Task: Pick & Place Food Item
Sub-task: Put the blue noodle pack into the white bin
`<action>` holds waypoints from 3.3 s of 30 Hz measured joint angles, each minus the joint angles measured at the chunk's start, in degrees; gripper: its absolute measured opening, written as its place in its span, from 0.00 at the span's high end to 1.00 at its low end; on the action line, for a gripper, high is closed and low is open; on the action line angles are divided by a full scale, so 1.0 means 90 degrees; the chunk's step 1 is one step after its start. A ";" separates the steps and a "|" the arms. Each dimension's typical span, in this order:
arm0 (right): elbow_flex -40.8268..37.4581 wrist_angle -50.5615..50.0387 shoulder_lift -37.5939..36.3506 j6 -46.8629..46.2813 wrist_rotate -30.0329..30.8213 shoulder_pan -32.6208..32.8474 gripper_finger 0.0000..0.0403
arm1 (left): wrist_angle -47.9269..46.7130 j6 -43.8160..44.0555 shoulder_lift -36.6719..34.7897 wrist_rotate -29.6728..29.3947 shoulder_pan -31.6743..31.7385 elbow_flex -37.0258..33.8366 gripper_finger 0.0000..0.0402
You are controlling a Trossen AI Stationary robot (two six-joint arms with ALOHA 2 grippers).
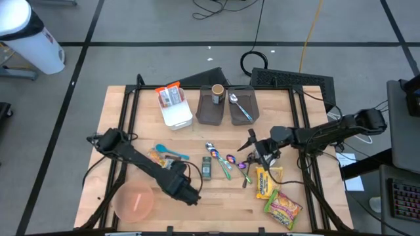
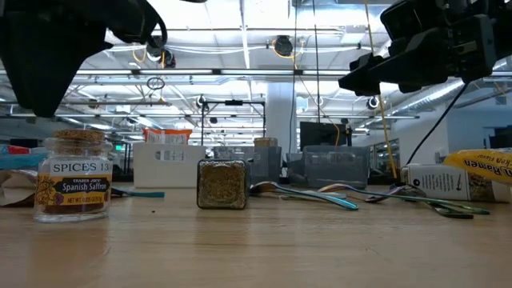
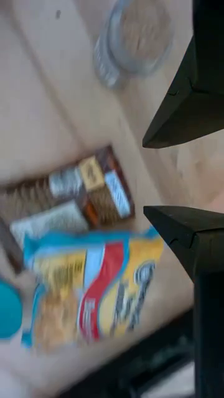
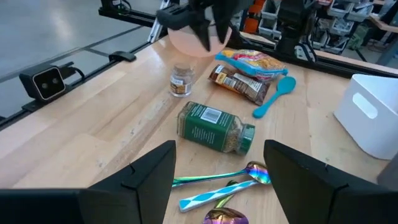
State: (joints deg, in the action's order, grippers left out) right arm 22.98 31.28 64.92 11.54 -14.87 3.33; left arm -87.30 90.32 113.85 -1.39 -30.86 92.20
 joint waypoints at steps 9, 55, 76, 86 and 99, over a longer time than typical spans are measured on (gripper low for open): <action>-0.0002 0.0059 0.0284 0.0035 0.0002 -0.0002 0.41 | -0.0296 -0.0361 0.0009 -0.0299 0.0150 -0.0196 0.58; -0.0002 0.0169 0.0724 0.0141 0.0175 -0.0005 0.41 | 0.0363 -0.0816 0.0006 -0.0177 0.0600 -0.1530 0.87; -0.0007 0.0221 0.0721 0.0176 0.0170 -0.0042 0.41 | -0.0277 -0.1803 -0.0227 0.0305 0.0837 -0.1516 0.99; -0.0007 0.0209 0.0721 0.0117 0.0170 -0.0165 0.41 | -0.0307 -0.1810 -0.1084 -0.0345 0.1203 -0.1469 1.00; -0.0007 0.0279 0.0721 0.0128 0.0170 -0.0165 0.41 | -0.0304 -0.2824 -0.2280 -0.1057 0.1770 -0.1469 1.00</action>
State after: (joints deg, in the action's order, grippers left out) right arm 22.92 33.79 71.42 12.69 -13.34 1.85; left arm -90.04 64.90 93.33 -10.91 -14.92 78.98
